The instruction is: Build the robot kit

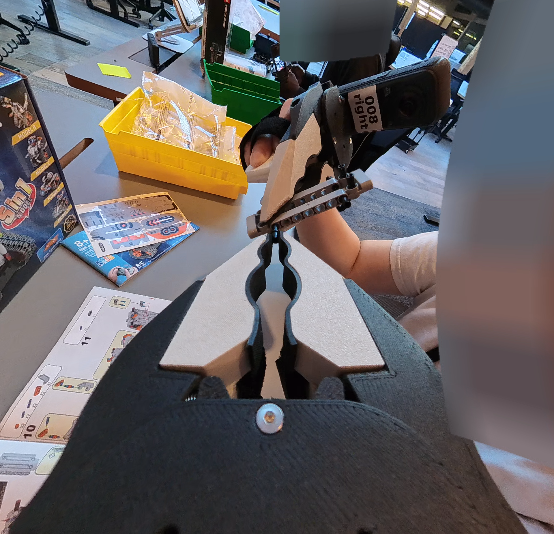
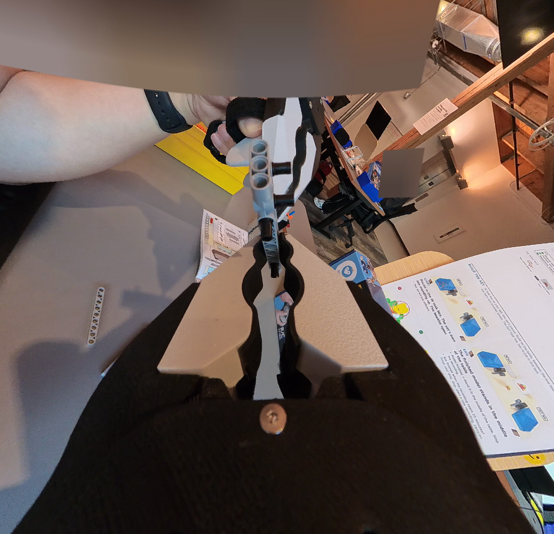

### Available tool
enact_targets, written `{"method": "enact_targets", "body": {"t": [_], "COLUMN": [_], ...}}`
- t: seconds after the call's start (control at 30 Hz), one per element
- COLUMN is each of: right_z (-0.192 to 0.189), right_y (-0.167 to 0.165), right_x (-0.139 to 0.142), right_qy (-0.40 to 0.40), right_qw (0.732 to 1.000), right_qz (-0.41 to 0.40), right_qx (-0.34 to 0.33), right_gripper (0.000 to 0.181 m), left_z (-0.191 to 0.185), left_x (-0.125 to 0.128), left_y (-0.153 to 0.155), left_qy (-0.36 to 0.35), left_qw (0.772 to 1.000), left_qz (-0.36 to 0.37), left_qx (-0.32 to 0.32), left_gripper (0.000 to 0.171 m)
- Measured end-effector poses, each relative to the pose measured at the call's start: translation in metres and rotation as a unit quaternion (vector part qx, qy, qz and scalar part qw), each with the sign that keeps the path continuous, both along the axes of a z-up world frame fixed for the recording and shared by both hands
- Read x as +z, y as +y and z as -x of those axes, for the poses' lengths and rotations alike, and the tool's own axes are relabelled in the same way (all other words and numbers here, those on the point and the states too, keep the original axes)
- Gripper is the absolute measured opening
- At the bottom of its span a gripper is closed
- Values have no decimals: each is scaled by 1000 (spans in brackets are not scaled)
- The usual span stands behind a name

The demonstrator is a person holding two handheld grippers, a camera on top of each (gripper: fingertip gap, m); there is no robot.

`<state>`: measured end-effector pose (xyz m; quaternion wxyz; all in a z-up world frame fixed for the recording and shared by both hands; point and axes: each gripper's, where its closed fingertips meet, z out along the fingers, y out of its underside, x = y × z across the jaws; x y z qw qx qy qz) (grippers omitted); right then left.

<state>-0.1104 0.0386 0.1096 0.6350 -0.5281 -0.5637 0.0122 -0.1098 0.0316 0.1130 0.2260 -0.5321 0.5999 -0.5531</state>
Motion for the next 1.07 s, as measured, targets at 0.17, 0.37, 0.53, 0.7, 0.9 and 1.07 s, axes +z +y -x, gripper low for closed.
{"method": "enact_targets", "body": {"t": [0.17,0.37,0.53,0.7,0.9,1.07], "right_z": [1,1,1,0,-2,-4], "right_y": [1,2,4,8,11,13], "right_x": [0,-2,-3,3,11,13], "right_qy": [0,-5,-8,26,70,86], "right_qw": [1000,1000,1000,1000,997,995], "right_qz": [0,-1,1,11,24,44], "right_qx": [-1,-4,-9,-10,-9,-16], "right_gripper": [7,7,7,7,7,7], "left_z": [0,1,-1,-2,-4,-6], "left_x": [-1,-2,-1,5,14,16], "left_y": [1,2,4,7,12,14], "left_qy": [3,7,3,-14,-39,-47], "left_qw": [1000,1000,1000,1000,998,998], "left_qz": [2,11,16,19,27,19], "left_qx": [1,0,7,16,30,37], "left_gripper": [2,2,2,2,2,2]}}
